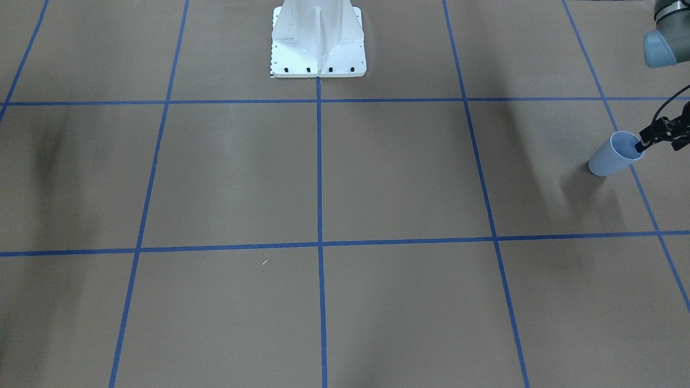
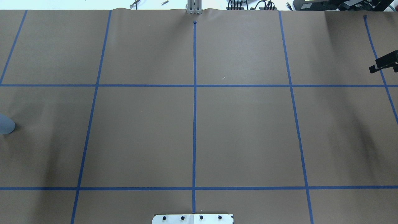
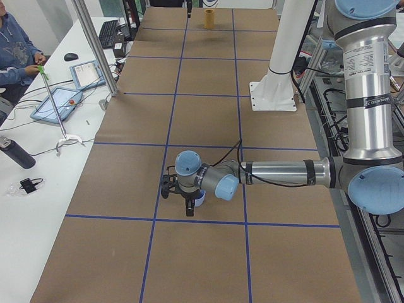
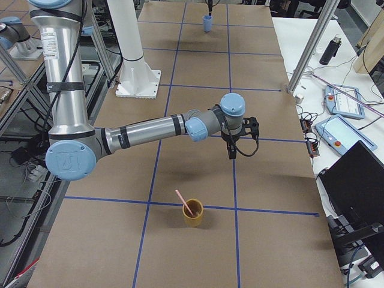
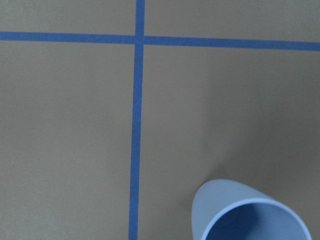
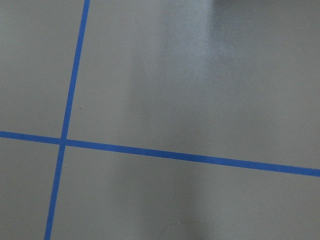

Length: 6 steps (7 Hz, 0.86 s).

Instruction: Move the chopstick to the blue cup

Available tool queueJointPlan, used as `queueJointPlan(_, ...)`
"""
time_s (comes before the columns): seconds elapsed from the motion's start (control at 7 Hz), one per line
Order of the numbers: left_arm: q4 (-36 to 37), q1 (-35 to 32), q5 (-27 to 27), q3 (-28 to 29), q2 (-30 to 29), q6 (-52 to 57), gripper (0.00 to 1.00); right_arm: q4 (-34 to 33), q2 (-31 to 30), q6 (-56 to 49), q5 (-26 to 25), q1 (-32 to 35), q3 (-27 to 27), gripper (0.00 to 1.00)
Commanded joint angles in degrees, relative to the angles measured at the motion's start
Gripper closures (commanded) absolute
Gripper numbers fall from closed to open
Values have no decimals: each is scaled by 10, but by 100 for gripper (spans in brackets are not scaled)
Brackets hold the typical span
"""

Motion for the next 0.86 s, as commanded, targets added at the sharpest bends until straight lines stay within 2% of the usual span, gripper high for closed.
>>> queueJointPlan(0.0, -2, 1, -3, 8, -6, 0, 2, -1, 0, 1, 2, 0, 3, 0)
queueJointPlan(0.43, -9, 29, -2, 12, 0, 0, 2, -1, 0, 0, 2, 0, 3, 0)
queueJointPlan(0.57, -18, 44, -1, 31, -1, 1, 2, -1, 0, 0, 2, 0, 2, 0)
queueJointPlan(0.71, -45, 53, -2, 43, 0, -1, 14, -1, 1, 0, 2, 0, 2, 0)
